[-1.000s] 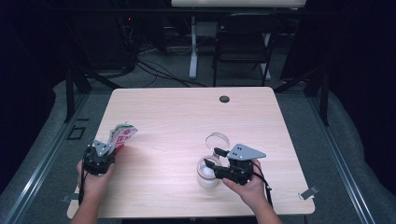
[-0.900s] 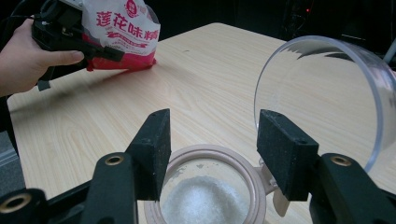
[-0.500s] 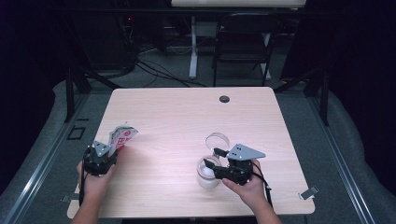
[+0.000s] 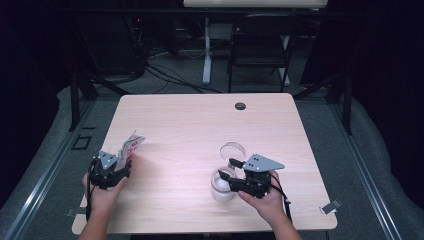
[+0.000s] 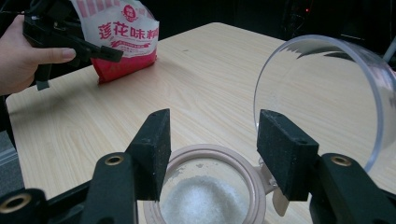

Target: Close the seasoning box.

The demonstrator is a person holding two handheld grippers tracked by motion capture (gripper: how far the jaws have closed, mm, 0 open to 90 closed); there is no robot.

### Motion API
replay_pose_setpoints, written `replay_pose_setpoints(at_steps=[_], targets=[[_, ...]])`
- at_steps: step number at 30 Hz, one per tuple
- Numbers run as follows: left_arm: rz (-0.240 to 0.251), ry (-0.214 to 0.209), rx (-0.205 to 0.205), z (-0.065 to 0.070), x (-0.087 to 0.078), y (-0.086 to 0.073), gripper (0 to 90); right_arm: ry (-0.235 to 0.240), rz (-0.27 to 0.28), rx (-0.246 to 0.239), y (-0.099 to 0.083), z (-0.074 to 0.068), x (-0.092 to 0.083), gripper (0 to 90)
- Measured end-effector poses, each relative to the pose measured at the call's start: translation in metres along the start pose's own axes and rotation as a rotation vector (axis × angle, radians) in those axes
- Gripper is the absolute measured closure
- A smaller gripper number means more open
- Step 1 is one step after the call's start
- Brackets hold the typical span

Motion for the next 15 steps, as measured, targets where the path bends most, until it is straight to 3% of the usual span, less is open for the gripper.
replay_pose_setpoints(at_steps=[9,15], targets=[[0.023,0.011,0.014,0.0041,-0.0048,0.0048,38.4,-0.001,0.002,0.001,0.0001,0.0002,-0.0001,44.6],[0.048,-0.004,0.027,0.0104,-0.0106,0.0103,38.5,-0.002,0.001,0.000,0.0000,0.0001,-0.0001,44.6]])
Point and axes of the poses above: each handheld gripper's, and its own axes: x roughly forward along the jaws, y roughly out of its top, z roughly to its right, the point moved 4 cm from there along x, roughly forward along the jaws, and after that the axes turned 7 degrees about x, right-handed, at the moved point
